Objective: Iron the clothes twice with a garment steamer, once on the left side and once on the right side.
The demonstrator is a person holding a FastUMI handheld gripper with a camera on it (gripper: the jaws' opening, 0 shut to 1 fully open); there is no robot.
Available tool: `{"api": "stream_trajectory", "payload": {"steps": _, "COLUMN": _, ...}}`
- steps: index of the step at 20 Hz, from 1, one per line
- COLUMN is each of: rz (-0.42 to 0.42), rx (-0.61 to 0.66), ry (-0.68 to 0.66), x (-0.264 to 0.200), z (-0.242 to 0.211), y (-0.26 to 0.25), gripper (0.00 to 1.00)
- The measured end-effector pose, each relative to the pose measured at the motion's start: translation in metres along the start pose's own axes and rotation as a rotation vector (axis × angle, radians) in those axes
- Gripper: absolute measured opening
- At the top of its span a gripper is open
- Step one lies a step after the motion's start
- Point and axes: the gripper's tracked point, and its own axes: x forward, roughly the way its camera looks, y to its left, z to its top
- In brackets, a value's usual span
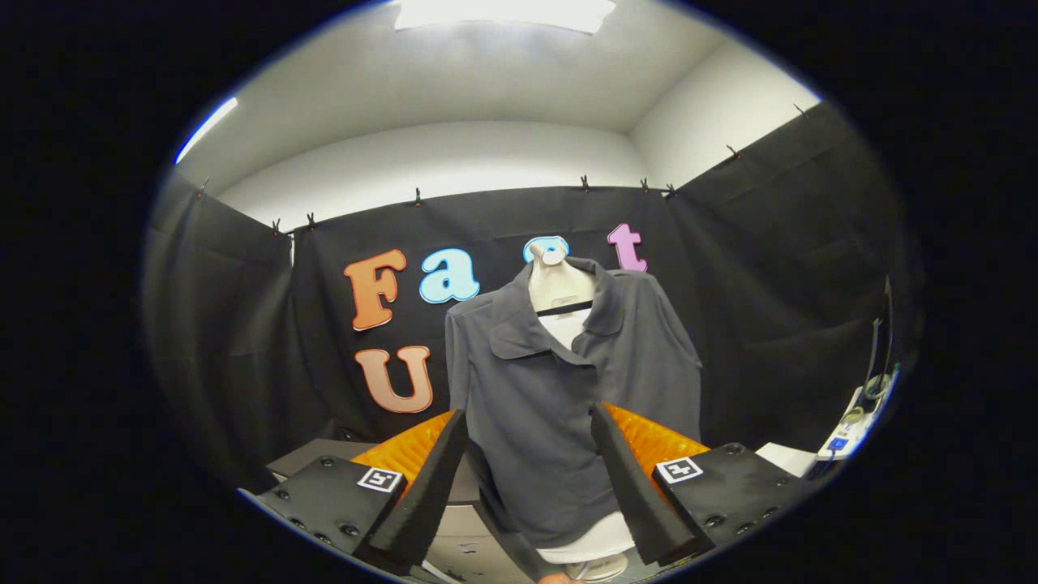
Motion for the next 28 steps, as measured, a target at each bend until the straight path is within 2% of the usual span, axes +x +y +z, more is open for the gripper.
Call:
{"api": "stream_trajectory", "payload": {"steps": 1, "rz": -0.024, "rx": -0.023, "ry": 0.0, "x": -0.002, "z": 0.003, "y": 0.005, "gripper": 0.98}}
{"api": "stream_trajectory", "payload": {"steps": 5, "rz": -0.032, "rx": -0.021, "ry": 0.067, "x": 0.007, "z": 0.001, "y": 0.048, "gripper": 0.98}}
{"api": "stream_trajectory", "payload": {"steps": 11, "rz": 0.076, "rx": -0.085, "ry": 0.215, "x": 0.059, "z": -0.031, "y": 0.152, "gripper": 0.98}}
{"api": "stream_trajectory", "payload": {"steps": 16, "rz": 0.16, "rx": -0.164, "ry": 0.383, "x": 0.112, "z": -0.085, "y": 0.241, "gripper": 0.98}}
{"api": "stream_trajectory", "payload": {"steps": 20, "rz": 0.227, "rx": -0.221, "ry": 0.552, "x": 0.158, "z": -0.147, "y": 0.311, "gripper": 0.98}}
{"api": "stream_trajectory", "payload": {"steps": 24, "rz": 0.205, "rx": -0.257, "ry": 0.702, "x": 0.192, "z": -0.211, "y": 0.335, "gripper": 0.98}}
{"api": "stream_trajectory", "payload": {"steps": 28, "rz": 0.142, "rx": -0.291, "ry": 0.829, "x": 0.22, "z": -0.264, "y": 0.33, "gripper": 0.99}}
